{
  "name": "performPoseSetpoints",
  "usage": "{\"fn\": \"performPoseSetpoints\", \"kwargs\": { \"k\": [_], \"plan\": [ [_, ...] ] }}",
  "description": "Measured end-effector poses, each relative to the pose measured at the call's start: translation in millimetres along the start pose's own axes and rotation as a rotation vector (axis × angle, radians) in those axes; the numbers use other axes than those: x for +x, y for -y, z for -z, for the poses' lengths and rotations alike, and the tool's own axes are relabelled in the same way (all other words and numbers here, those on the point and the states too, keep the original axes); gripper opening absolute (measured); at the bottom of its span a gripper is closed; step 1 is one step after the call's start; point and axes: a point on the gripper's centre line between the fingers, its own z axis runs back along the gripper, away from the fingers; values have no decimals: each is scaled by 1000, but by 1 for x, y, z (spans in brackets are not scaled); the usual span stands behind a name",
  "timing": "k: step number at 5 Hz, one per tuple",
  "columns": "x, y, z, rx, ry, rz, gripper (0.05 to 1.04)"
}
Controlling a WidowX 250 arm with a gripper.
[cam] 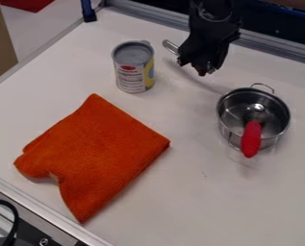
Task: Move the silver knife from the top left of the table to the top of the pot
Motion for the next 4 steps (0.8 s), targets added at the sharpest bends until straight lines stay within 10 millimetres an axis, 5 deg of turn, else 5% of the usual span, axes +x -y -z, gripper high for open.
{"fn": "performPoseSetpoints", "kwargs": {
  "k": [2, 4],
  "plan": [
    [-65, -14, -37, -27, -100, 174, 340],
    [-109, -16, -47, -43, -116, 301, 340]
  ]
}}
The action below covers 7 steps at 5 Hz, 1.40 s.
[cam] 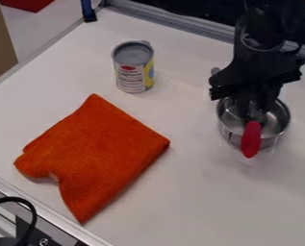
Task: Move the silver knife from the top left of the table to the top of the pot
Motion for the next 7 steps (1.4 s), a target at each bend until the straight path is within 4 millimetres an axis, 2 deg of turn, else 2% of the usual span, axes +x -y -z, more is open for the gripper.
{"fn": "performPoseSetpoints", "kwargs": {
  "k": [3, 4, 5, 6, 7],
  "plan": [
    [-15, 38, 24, 55, 83, -25, 340],
    [-16, 43, 32, 67, 95, -28, 340],
    [-18, 44, 39, 82, 86, -36, 398],
    [-23, 43, 40, 92, 51, -34, 691],
    [-18, 43, 37, 96, 22, -43, 955]
  ]
}}
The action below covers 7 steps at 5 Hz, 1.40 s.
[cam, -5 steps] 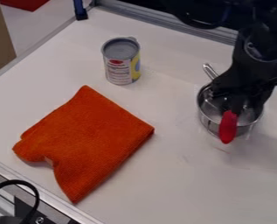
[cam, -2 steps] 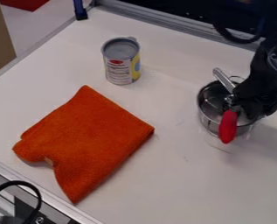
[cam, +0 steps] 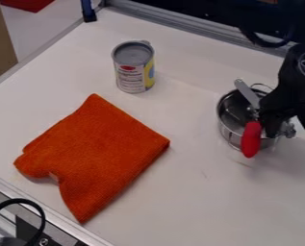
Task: Move the silver knife from the top left of the table to the top of the pot
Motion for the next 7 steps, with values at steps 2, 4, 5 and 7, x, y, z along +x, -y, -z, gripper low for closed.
{"fn": "performPoseSetpoints", "kwargs": {
  "k": [2, 4, 5, 7],
  "plan": [
    [4, -3, -3, -5, -15, 5, 999],
    [24, -17, -30, -80, 9, 29, 999],
    [42, -34, -31, -50, 14, 13, 999],
    [72, -85, -29, -34, -76, 62, 999]
  ]
}}
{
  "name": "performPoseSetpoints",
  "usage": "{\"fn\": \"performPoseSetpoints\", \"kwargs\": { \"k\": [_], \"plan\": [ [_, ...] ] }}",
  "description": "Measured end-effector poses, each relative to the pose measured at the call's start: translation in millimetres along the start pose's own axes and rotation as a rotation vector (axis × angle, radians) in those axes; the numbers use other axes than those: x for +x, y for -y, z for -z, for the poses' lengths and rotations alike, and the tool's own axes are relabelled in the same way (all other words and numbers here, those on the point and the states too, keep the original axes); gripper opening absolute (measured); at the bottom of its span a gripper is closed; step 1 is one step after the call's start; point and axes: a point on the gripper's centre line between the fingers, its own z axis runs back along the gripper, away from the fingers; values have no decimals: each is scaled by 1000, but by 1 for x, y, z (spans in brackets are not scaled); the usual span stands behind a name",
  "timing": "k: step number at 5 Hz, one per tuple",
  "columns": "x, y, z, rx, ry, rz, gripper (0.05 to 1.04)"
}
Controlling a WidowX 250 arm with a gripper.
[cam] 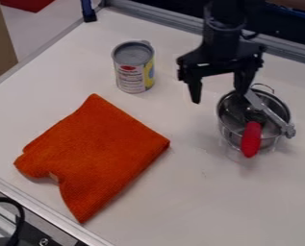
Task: Move the silver knife from the top left of the table to the top of the pot
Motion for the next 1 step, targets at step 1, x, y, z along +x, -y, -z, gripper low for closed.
{"fn": "performPoseSetpoints", "kwargs": {
  "k": [1],
  "plan": [
    [4, -27, 8, 15, -15, 45, 999]
  ]
}}
